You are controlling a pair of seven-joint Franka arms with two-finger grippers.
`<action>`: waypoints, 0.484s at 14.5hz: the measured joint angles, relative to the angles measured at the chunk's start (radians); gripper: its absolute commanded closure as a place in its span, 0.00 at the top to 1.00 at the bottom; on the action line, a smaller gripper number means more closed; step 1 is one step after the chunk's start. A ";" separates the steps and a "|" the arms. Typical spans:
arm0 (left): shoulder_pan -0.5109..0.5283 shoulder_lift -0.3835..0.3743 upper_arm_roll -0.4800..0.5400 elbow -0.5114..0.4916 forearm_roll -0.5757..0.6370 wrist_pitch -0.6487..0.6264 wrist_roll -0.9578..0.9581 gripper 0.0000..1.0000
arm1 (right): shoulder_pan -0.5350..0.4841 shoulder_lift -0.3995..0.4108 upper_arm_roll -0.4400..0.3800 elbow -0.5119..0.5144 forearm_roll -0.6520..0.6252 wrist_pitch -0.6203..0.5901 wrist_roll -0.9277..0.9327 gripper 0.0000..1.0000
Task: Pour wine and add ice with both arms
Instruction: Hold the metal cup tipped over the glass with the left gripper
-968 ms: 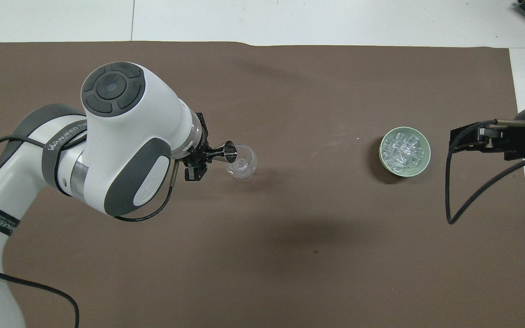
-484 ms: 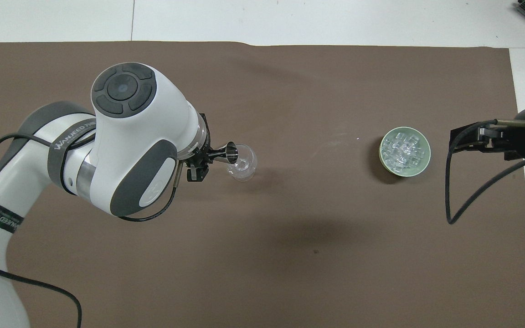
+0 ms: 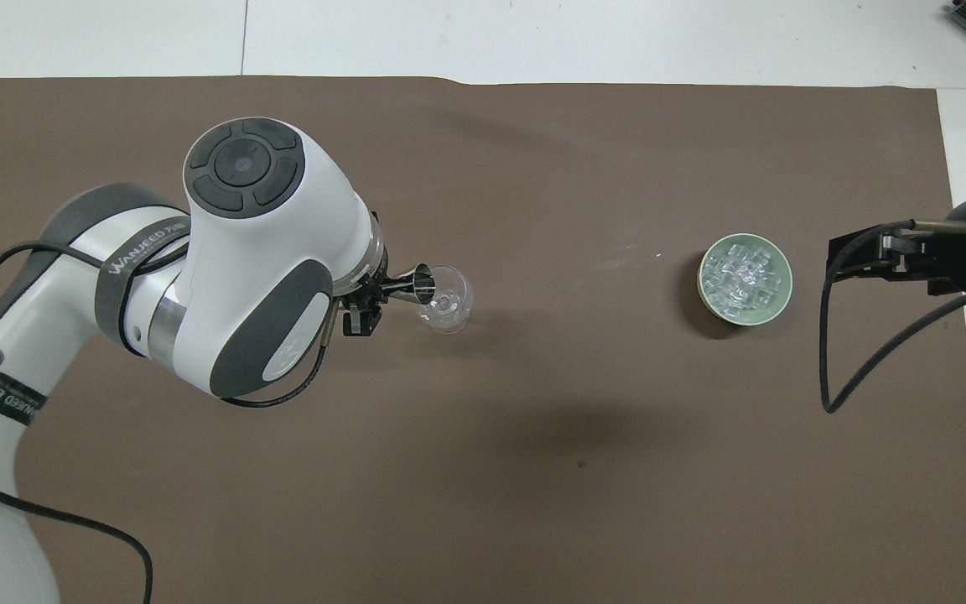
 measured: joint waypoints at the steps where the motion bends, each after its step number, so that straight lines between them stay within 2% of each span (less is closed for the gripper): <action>1: 0.000 0.000 -0.003 0.001 0.003 -0.004 -0.003 0.00 | 0.000 0.000 0.000 0.000 0.000 0.000 0.000 1.00; 7: 0.000 0.003 -0.011 0.006 0.016 -0.015 -0.013 0.00 | 0.000 0.000 0.000 0.000 0.000 0.000 0.000 1.00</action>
